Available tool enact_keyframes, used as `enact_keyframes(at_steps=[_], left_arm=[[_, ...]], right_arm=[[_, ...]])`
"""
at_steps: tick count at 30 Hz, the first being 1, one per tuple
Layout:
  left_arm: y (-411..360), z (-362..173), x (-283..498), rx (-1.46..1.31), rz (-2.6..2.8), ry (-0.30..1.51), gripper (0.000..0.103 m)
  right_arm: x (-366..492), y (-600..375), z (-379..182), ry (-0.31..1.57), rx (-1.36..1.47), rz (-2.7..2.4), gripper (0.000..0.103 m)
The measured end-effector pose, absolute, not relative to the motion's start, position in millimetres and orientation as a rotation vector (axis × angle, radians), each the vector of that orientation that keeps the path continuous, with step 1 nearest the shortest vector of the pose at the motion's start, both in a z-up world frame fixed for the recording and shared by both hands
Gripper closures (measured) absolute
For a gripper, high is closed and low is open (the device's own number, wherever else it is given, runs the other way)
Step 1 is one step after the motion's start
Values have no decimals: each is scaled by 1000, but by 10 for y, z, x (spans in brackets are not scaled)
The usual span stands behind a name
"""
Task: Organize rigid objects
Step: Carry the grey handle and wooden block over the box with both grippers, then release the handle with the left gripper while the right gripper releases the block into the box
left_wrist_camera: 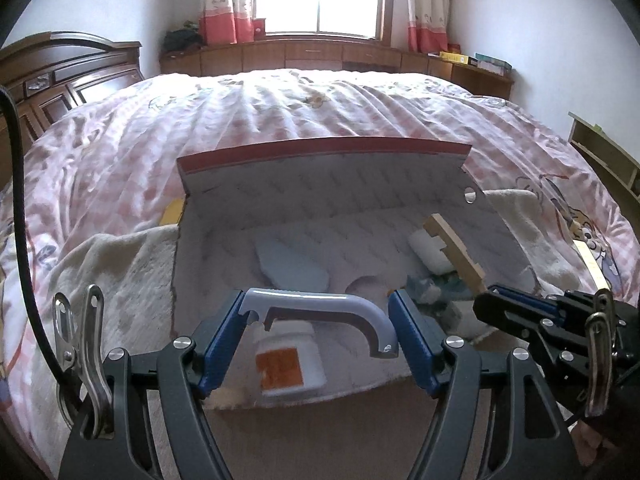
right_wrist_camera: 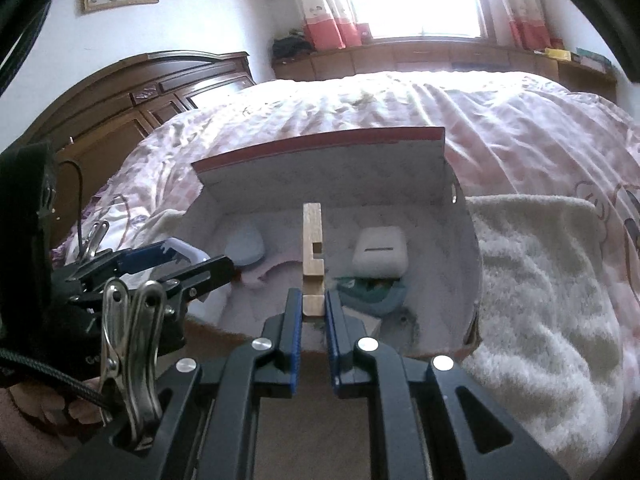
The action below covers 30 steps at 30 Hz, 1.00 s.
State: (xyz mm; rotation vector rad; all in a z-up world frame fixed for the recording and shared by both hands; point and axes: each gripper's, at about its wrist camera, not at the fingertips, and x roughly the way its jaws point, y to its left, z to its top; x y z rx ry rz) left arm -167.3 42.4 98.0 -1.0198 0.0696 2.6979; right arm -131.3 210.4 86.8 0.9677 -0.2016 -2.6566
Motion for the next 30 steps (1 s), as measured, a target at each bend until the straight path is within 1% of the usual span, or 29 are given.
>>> enact_keyframes(at_steps=[10, 14, 20, 23, 30], left_arm=[[461, 862, -1828, -1057, 2676, 54, 30], [477, 814, -1855, -1094, 2683, 69, 30], [447, 810, -1855, -1097, 2707, 40, 29], [432, 815, -1853, -1102, 2709, 33, 29], [415, 850, -1808, -1109, 2714, 30, 29]], right_arm=[[-1501, 2110, 755, -202, 1014, -2681, 91], [-1528, 2134, 731, -239, 1034, -2683, 82], [-1503, 2137, 756, -240, 1020, -2689, 81], [-1496, 2138, 761, -249, 1018, -2688, 77], [-1488, 2140, 768, -254, 1018, -2687, 77]])
